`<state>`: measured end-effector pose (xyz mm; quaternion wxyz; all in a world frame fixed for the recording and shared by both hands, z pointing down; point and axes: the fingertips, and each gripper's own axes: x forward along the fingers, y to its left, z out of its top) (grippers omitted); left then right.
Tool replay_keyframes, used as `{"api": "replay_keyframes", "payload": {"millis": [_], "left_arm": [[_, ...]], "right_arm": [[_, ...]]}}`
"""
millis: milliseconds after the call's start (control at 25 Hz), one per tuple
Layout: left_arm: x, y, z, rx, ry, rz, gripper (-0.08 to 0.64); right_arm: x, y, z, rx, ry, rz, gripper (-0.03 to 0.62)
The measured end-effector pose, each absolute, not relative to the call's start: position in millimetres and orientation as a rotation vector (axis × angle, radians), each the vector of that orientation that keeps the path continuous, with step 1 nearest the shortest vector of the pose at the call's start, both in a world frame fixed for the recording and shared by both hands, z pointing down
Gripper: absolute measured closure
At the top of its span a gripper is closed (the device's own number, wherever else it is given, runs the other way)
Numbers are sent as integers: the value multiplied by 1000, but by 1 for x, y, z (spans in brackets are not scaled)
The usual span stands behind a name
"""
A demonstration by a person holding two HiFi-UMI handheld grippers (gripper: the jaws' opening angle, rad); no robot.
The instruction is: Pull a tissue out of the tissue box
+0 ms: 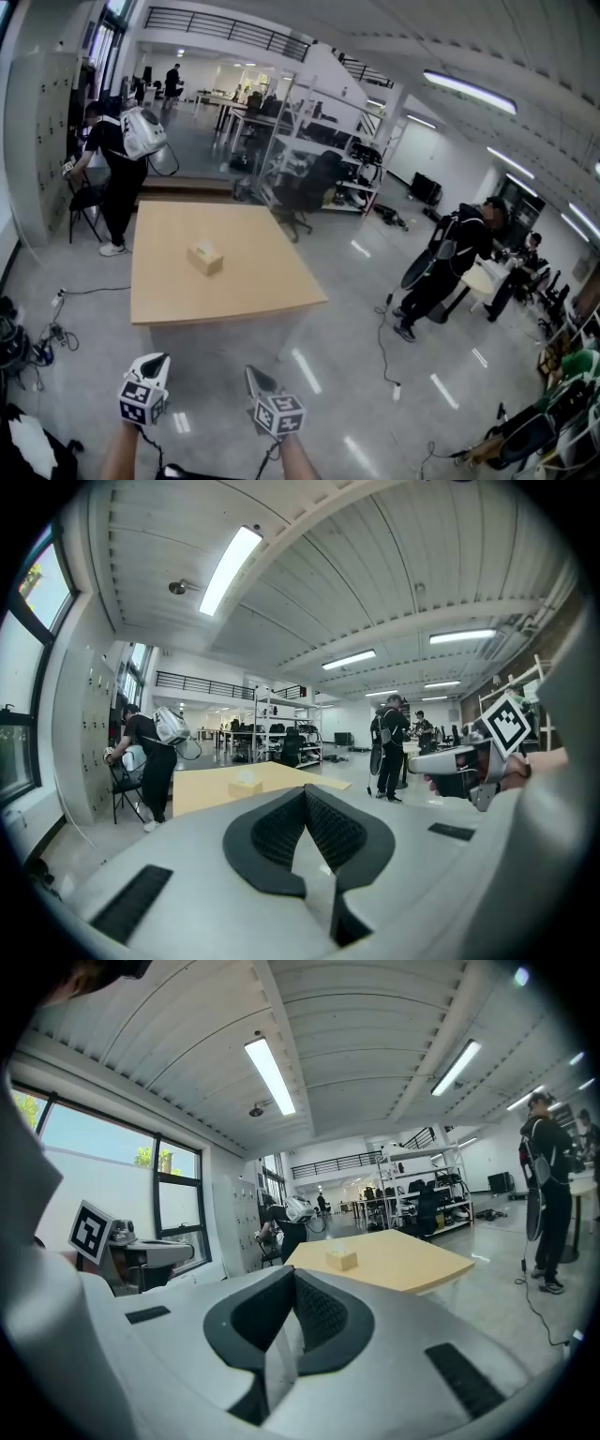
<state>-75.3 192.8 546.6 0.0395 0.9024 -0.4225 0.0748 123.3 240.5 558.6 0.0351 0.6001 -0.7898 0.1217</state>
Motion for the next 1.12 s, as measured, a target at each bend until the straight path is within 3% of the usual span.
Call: {"api": "replay_keyframes", "payload": {"millis": [520,1120], "left_arm": [[-50,150,550,2752,-1307,225,552],[-49,9,545,2753,-1284,222,552]], "right_arm": [[154,199,561,1860,-2427,343,581],[151,62,557,1880,-2406,364,581]]}}
